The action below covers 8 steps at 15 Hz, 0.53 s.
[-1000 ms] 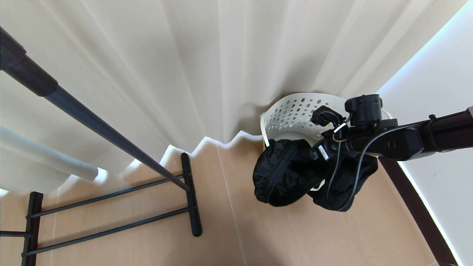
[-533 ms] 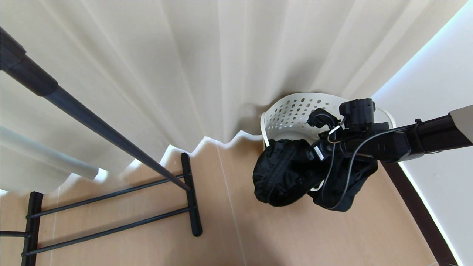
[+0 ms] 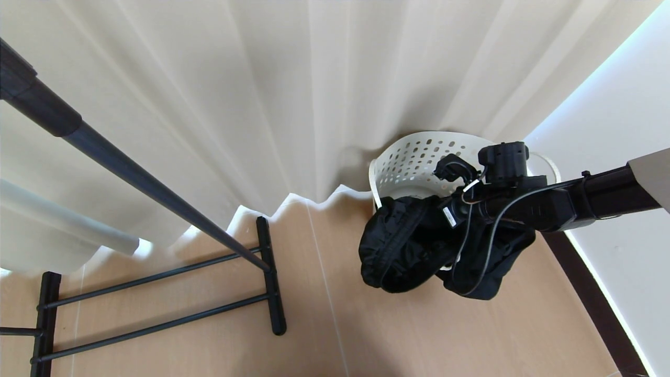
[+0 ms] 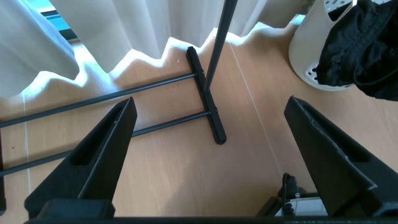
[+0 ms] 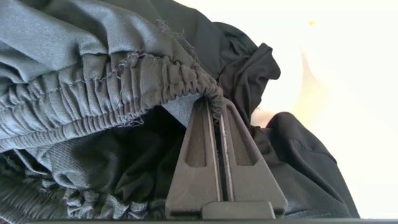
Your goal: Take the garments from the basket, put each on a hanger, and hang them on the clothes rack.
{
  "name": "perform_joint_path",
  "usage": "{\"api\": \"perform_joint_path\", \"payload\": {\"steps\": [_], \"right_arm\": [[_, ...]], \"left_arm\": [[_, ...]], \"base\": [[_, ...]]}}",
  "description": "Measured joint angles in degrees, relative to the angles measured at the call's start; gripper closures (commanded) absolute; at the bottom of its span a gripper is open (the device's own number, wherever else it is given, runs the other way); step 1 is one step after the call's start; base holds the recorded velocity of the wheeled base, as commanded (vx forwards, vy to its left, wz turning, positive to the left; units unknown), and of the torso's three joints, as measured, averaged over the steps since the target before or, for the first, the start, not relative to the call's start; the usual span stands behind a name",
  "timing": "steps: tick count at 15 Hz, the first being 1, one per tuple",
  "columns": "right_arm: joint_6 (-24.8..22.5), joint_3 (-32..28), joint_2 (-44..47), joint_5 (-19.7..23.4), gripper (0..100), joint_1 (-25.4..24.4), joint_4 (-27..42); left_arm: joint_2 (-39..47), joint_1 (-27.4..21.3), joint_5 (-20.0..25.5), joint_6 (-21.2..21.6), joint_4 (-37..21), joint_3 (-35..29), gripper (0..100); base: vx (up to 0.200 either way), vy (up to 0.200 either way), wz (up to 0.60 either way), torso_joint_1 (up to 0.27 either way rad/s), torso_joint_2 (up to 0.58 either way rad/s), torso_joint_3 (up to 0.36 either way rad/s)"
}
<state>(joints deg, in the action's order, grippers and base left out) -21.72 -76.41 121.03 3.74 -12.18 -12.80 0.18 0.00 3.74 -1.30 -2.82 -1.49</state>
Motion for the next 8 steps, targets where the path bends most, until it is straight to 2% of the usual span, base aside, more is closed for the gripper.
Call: {"api": "perform_joint_path", "payload": {"steps": [5, 8], "right_arm": [[1.34, 4.39, -5.68, 0.05, 100, -2.29, -0.77], [3.77, 12.08, -14.10, -0.30, 100, -5.27, -5.23]], "left_arm": [[0.00, 0.00, 0.11, 0.13, 0.00, 0.00, 0], [0.00, 0.00, 0.06, 0.09, 0.00, 0.00, 0]], "base": [[0.000, 0.000, 0.00, 0.000, 0.00, 0.000], [0.000, 0.000, 0.00, 0.000, 0.00, 0.000]]}}
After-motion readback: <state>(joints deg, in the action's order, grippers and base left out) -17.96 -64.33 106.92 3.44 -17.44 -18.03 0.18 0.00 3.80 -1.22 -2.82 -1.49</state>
